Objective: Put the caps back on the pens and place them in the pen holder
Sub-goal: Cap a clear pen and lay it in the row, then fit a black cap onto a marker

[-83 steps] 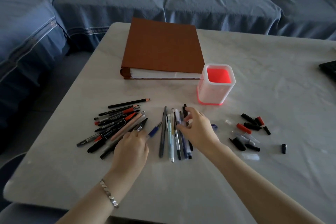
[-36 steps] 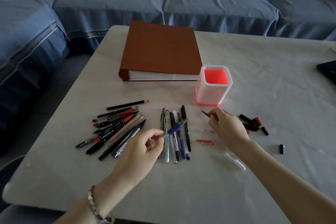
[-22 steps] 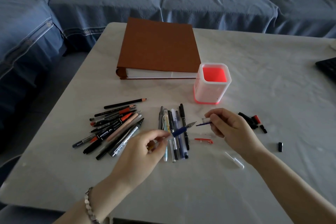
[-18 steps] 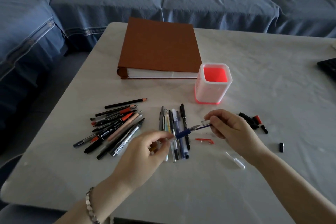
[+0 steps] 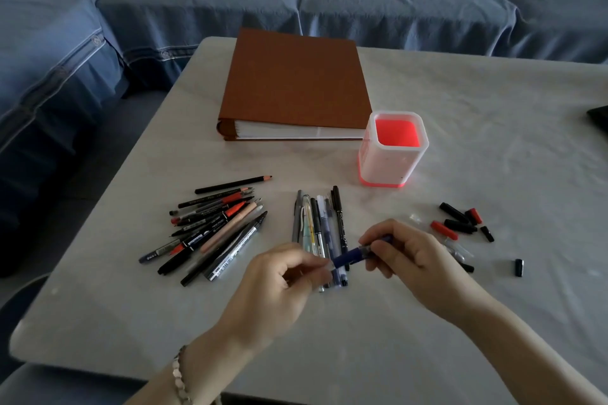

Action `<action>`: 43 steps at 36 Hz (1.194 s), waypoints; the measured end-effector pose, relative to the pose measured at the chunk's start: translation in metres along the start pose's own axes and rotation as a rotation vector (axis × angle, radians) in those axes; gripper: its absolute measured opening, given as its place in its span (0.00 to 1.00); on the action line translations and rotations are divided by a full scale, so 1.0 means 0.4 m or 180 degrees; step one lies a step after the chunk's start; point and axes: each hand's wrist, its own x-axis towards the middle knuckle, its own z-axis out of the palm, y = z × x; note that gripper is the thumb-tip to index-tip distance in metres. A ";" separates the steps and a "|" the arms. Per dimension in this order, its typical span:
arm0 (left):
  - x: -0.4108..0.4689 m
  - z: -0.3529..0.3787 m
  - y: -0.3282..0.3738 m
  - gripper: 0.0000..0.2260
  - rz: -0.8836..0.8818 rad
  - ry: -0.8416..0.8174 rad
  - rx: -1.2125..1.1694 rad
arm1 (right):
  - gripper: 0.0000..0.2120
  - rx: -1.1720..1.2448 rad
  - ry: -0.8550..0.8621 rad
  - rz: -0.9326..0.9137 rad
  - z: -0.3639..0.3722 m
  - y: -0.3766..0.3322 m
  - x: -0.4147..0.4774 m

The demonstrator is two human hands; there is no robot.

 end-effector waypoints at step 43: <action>0.042 -0.036 -0.078 0.10 -0.0023 0.0728 0.1659 | 0.10 -0.2289 0.1194 0.0724 -0.069 0.136 0.023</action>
